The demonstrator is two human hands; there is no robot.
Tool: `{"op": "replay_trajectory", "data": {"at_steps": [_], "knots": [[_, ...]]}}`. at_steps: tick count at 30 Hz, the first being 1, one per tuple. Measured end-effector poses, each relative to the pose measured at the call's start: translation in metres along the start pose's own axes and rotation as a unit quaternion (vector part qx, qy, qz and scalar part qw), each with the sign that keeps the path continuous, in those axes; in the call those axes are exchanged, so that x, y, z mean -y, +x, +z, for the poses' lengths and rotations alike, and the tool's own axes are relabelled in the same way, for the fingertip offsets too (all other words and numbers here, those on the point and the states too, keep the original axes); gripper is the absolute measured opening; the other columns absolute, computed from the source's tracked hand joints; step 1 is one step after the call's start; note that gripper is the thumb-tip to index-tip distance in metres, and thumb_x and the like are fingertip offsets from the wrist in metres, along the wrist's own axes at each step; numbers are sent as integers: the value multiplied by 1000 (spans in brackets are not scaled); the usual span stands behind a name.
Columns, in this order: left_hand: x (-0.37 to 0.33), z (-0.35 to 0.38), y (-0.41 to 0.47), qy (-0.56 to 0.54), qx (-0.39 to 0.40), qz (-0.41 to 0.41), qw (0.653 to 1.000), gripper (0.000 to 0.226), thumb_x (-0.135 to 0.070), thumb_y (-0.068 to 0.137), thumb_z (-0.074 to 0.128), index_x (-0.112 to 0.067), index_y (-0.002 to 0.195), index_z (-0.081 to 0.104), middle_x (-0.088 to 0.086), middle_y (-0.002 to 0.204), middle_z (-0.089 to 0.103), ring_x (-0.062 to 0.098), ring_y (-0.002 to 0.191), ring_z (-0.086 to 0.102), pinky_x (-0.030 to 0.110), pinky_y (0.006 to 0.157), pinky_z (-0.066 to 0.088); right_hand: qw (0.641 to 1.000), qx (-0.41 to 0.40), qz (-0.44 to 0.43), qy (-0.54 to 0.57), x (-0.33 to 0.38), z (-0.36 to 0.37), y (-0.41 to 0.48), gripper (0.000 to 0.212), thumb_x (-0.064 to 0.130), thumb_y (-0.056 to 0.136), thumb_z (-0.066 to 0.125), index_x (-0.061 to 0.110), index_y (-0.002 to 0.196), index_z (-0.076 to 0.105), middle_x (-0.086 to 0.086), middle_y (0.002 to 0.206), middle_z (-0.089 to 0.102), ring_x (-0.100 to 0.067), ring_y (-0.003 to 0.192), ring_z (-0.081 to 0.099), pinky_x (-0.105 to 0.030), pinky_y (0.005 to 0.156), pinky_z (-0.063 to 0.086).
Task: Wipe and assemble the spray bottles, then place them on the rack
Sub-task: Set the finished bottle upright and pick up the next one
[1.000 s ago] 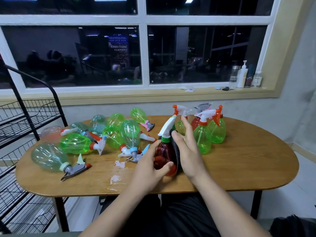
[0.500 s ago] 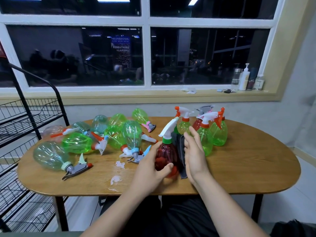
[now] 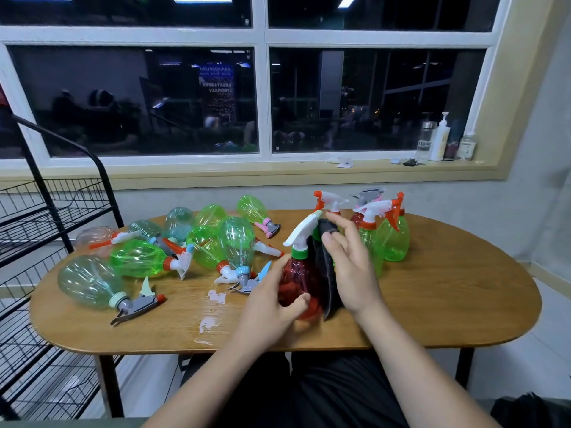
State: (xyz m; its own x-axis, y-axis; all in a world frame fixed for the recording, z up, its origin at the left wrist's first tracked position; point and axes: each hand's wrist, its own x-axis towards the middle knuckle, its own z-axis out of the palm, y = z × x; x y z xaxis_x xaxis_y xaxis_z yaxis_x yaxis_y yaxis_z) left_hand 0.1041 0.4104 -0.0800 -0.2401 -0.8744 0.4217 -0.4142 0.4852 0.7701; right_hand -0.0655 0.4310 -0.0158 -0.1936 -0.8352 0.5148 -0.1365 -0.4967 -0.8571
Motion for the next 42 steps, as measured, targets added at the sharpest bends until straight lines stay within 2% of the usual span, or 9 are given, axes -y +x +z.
{"op": "replay_trajectory", "data": {"at_steps": [6,9,14,18,21,25,28,34,42], "knots": [[-2,0,-1,-6,0,11,1000,77,-27,91,80,-39,156,40,-29,122,68,-6,110,68,24,100,54,999,2,25,-31,-26,-7,-7,31,27,110,60,37,139,60,19,134,67,14,129,55,-33,119,44],[1,0,-2,-22,5,15,1000,77,-40,88,83,-46,152,40,-29,130,64,-2,118,66,34,105,55,997,-26,67,30,-32,-9,-8,24,20,111,56,28,131,67,3,111,78,-7,109,71,-35,101,53],[4,-1,-1,12,-25,19,999,101,-79,68,83,-54,151,30,-27,141,42,-2,139,45,27,116,42,971,-79,135,179,-28,-3,-9,23,16,109,54,16,124,72,-12,116,78,-19,102,73,-27,81,59],[1,-2,-2,-5,-2,25,1000,90,-67,81,80,-52,153,29,-29,149,40,-2,143,43,29,119,39,971,-105,100,187,-17,-7,-8,23,17,108,57,18,126,72,-12,123,76,-27,117,71,-42,100,56],[2,-4,-3,-42,12,12,999,70,-42,95,69,-54,154,32,-24,148,54,3,137,54,43,117,45,982,-96,45,157,-3,-10,-11,26,10,109,54,13,131,67,-2,111,79,-17,106,74,-30,91,57],[0,-5,-3,-44,11,13,999,59,-20,105,63,-48,151,41,-33,139,59,-7,134,54,24,109,46,995,-40,-25,85,14,-8,-22,30,6,109,54,14,138,61,2,120,77,-15,117,72,-29,98,55],[-2,-4,-4,-42,11,17,999,54,-22,103,69,-47,144,45,-37,132,60,-6,122,62,13,97,48,999,-1,-33,31,13,2,-27,35,12,109,59,24,142,59,7,128,75,-14,125,68,-38,106,52],[3,-1,-3,-7,-14,34,999,63,-58,93,70,-48,150,45,-32,142,52,8,129,60,39,109,52,1000,11,-6,18,4,17,-39,49,21,106,63,33,153,53,15,143,67,-5,138,58,-44,118,46],[2,0,-1,7,-44,38,998,59,-64,89,69,-57,142,45,-25,134,56,4,127,59,36,104,53,998,15,1,58,1,14,-58,56,26,102,62,32,157,50,10,152,61,-5,144,52,-40,122,43]]}}
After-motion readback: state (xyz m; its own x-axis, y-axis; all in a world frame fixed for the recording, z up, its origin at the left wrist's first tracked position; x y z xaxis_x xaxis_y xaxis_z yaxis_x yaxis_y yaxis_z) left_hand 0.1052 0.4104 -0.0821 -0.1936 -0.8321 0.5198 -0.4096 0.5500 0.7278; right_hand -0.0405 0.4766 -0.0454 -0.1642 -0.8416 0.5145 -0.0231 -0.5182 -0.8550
